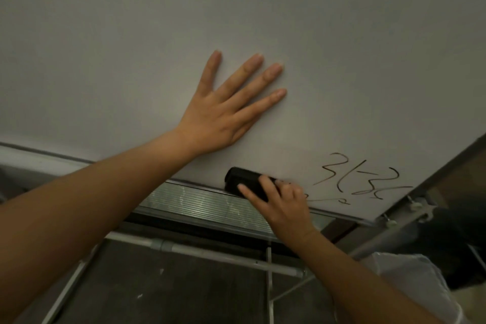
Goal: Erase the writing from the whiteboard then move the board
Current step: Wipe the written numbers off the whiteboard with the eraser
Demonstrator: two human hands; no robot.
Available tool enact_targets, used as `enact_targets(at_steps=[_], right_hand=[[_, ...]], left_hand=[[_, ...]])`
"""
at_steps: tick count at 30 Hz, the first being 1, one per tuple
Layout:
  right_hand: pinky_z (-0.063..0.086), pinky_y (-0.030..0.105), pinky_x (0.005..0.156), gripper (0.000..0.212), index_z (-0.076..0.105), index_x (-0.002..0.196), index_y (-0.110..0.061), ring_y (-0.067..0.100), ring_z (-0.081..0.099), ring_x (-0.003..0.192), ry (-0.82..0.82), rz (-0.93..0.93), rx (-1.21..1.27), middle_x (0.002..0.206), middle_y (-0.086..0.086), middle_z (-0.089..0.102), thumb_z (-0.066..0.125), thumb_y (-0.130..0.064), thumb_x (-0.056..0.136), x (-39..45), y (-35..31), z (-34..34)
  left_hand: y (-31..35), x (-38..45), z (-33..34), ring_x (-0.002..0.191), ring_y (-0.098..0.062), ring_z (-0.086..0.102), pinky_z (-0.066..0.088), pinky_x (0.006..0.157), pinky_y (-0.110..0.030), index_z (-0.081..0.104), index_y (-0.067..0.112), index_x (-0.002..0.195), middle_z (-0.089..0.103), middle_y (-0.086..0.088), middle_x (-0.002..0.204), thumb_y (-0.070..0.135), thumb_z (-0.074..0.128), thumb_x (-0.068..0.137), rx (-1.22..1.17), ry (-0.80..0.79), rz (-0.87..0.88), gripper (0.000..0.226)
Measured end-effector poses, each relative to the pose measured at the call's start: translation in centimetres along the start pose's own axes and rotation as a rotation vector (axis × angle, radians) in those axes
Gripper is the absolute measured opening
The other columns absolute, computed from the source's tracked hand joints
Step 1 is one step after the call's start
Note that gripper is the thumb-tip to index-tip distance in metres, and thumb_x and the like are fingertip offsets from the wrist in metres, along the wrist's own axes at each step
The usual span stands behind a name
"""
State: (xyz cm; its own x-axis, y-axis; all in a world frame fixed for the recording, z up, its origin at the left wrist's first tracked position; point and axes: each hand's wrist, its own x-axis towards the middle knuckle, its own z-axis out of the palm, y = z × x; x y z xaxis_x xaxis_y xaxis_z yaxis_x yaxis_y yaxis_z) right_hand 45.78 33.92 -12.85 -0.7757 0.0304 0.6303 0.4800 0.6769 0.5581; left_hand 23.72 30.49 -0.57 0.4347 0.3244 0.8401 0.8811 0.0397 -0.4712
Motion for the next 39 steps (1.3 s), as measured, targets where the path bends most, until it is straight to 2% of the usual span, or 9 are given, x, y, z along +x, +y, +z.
enact_targets(at_steps=[5,9,13,16,22,25,32,34,39], right_hand=[[0.032,0.035,0.074,0.054,0.046,0.135,-0.026,0.026,0.041,0.086,-0.064,-0.183,0.007,0.122,0.01,0.041,0.054,-0.015,0.083,0.0,0.7,-0.1],[0.029,0.036,0.071,0.048,0.062,0.126,-0.032,0.026,0.04,0.083,0.069,-0.018,0.014,0.119,0.01,0.044,0.031,-0.007,0.099,3.2,2.5,-2.1],[0.029,0.038,0.069,0.046,0.058,0.13,-0.033,0.027,0.04,0.084,0.103,0.09,0.006,0.12,0.011,0.043,0.033,-0.008,0.1,4.6,1.9,-2.4],[0.031,0.038,0.072,0.045,0.058,0.129,-0.029,0.028,0.043,0.086,0.068,0.027,0.052,0.121,0.011,0.044,0.031,-0.008,0.1,3.4,0.4,-1.2],[0.033,0.037,0.078,0.049,0.058,0.13,-0.029,0.025,0.043,0.086,-0.068,-0.11,0.083,0.123,0.012,0.043,0.061,-0.016,0.083,1.3,-1.1,-0.4],[0.033,0.038,0.08,0.064,0.048,0.136,-0.031,0.025,0.045,0.091,-0.037,0.038,0.115,0.125,0.013,0.044,0.072,-0.016,0.078,1.5,-0.2,-2.2],[0.04,0.048,0.087,0.063,0.03,0.144,-0.026,0.032,0.048,0.109,0.171,0.766,0.137,0.132,0.013,0.039,0.056,-0.028,0.087,-1.4,8.8,-7.8],[0.037,0.042,0.092,0.063,0.031,0.144,-0.019,0.028,0.046,0.111,0.244,0.926,0.122,0.131,0.01,0.037,0.059,-0.025,0.087,-2.0,10.6,-8.4],[0.033,0.037,0.095,0.063,0.032,0.144,-0.021,0.03,0.047,0.11,0.213,0.955,0.068,0.13,0.01,0.036,0.06,-0.024,0.088,-2.5,11.2,-7.5]], left_hand=[[0.1,-0.1,-0.1,0.14,-0.033,0.035,0.006,0.115,-0.058,0.041,0.019,0.148,0.033,-0.008,0.153,0.023,0.052,0.099,0.004,0.001,0.007,0.05],[-0.1,-0.1,-0.1,0.14,-0.033,0.035,0.006,0.114,-0.059,0.042,0.019,0.147,0.035,-0.009,0.153,0.024,0.053,0.098,0.007,-0.004,0.006,0.051],[0.0,0.0,-0.1,0.14,-0.034,0.034,0.005,0.115,-0.059,0.043,0.018,0.147,0.036,-0.01,0.152,0.025,0.052,0.098,0.017,-0.002,0.012,0.05],[0.0,-0.1,-0.1,0.143,-0.033,0.03,0.005,0.115,-0.058,0.043,0.018,0.147,0.034,-0.009,0.152,0.025,0.051,0.099,0.014,0.004,0.009,0.049],[-0.1,-0.2,0.0,0.143,-0.03,0.026,0.007,0.115,-0.059,0.044,0.018,0.146,0.034,-0.01,0.153,0.024,0.054,0.098,0.013,0.01,0.02,0.05],[0.0,-0.4,0.1,0.146,-0.029,0.023,0.008,0.114,-0.059,0.044,0.019,0.147,0.033,-0.009,0.154,0.025,0.054,0.098,0.004,0.025,0.025,0.05],[-0.2,-0.5,0.5,0.147,-0.029,0.02,0.005,0.115,-0.059,0.04,0.02,0.149,0.027,-0.009,0.157,0.026,0.051,0.099,-0.011,0.047,0.038,0.051],[0.1,-0.5,0.6,0.148,-0.03,0.017,0.003,0.114,-0.06,0.04,0.019,0.149,0.024,-0.009,0.159,0.026,0.051,0.099,-0.012,0.049,0.034,0.052],[3.3,1.0,0.7,0.148,-0.031,0.013,-0.001,0.109,-0.068,0.041,0.021,0.148,0.028,-0.013,0.157,0.024,0.051,0.098,-0.085,0.007,-0.015,0.051]])
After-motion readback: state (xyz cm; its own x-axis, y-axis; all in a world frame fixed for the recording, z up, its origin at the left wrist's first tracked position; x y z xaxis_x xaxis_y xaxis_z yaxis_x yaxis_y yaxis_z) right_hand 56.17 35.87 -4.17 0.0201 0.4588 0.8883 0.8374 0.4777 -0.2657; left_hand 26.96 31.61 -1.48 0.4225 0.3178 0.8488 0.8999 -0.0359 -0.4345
